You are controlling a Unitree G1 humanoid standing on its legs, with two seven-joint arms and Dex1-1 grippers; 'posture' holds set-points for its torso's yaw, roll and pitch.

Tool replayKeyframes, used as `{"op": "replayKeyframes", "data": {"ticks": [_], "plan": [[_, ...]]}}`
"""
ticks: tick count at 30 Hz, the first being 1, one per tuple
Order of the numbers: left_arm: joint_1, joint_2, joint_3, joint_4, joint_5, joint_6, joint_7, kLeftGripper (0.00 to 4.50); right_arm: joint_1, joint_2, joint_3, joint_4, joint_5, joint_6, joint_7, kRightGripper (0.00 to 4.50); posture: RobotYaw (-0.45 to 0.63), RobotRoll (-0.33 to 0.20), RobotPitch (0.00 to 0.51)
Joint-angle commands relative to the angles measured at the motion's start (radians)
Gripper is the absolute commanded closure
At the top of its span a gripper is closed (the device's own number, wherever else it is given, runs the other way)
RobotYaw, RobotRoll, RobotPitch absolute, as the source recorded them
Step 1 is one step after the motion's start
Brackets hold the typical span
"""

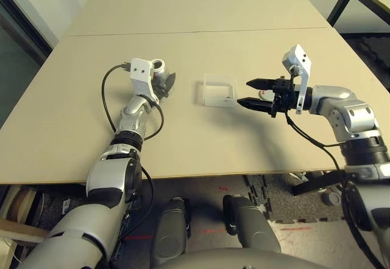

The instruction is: Pour the medicine from the bottle into the box.

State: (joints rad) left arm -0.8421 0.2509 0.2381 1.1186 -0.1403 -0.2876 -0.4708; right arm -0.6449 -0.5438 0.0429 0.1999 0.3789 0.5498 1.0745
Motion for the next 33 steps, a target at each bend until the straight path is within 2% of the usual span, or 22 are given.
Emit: {"op": "replayKeyframes", "data": {"ticks": [1, 8, 22, 29, 33], "plan": [[0.033, 0.002, 0.011, -0.028, -0.030, 0.019, -0.032, 0.11, -0.003, -0.007, -0.005, 0.008, 0.001, -0.001, 0.000, 0.00, -0.09, 0.000, 0.132], [0.096, 0.023, 0.011, -0.140, -0.063, 0.060, -0.089, 0.05, -0.007, -0.001, -0.007, 0.031, -0.003, -0.012, -0.003, 0.00, -0.08, 0.000, 0.133], [0.473, 0.055, -0.007, -0.804, -0.152, 0.345, -0.096, 0.05, -0.033, 0.024, -0.013, 0.142, -0.028, -0.091, -0.014, 0.00, -0.01, 0.000, 0.127], [0.578, 0.143, 0.062, -0.999, -0.226, 0.463, -0.094, 0.05, -0.030, 0.016, -0.068, 0.269, -0.060, -0.192, -0.095, 0.00, 0.00, 0.000, 0.124], [0.559, 0.216, 0.137, -0.963, -0.237, 0.450, -0.063, 0.05, -0.034, 0.032, -0.144, 0.401, -0.091, -0.311, -0.266, 0.00, 0.00, 0.000, 0.122]]}}
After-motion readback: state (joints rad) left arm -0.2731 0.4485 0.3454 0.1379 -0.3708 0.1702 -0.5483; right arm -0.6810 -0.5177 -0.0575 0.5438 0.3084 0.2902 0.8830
